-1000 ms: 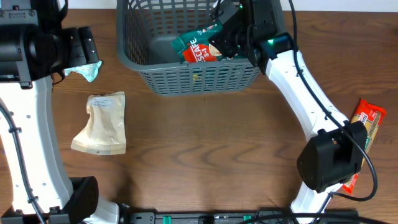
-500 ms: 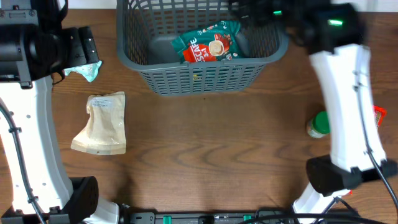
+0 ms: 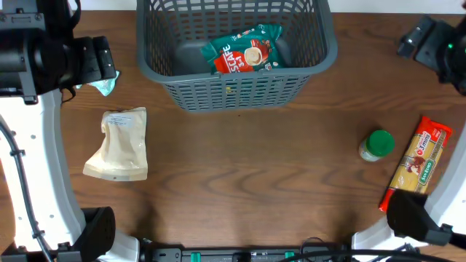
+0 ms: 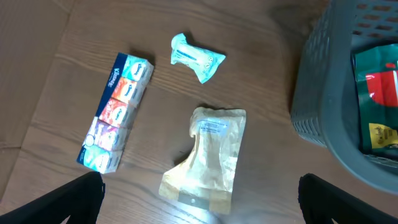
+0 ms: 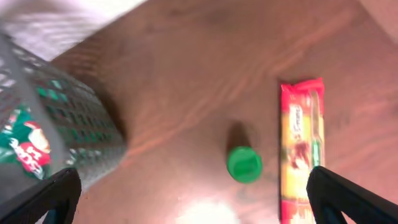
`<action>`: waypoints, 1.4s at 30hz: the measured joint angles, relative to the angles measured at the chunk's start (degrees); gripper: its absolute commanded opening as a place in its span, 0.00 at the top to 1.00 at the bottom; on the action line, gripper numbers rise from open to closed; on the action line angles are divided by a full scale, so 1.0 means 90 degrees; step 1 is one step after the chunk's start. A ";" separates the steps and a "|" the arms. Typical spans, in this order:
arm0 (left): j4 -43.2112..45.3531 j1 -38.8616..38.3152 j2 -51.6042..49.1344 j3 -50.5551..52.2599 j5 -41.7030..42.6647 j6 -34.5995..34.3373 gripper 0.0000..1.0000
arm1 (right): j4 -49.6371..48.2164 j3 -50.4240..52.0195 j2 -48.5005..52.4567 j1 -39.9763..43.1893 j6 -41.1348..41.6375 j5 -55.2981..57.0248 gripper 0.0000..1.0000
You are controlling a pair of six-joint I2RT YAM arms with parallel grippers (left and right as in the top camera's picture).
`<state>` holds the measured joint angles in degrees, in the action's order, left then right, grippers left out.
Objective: Pack container
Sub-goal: 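Withdraw the right gripper and move it to the green-capped jar, then grasp the green-capped jar with the right gripper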
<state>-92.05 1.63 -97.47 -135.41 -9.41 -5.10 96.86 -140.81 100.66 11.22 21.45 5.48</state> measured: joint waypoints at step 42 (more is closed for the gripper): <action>0.0503 0.0000 0.1098 0.1778 0.0000 0.0000 0.01 | -0.4537 0.7667 0.0180 0.0610 0.0391 -0.0226 0.01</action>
<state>-87.53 1.63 -87.59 -119.42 -9.41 -5.10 56.03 -71.81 102.28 16.71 24.97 3.44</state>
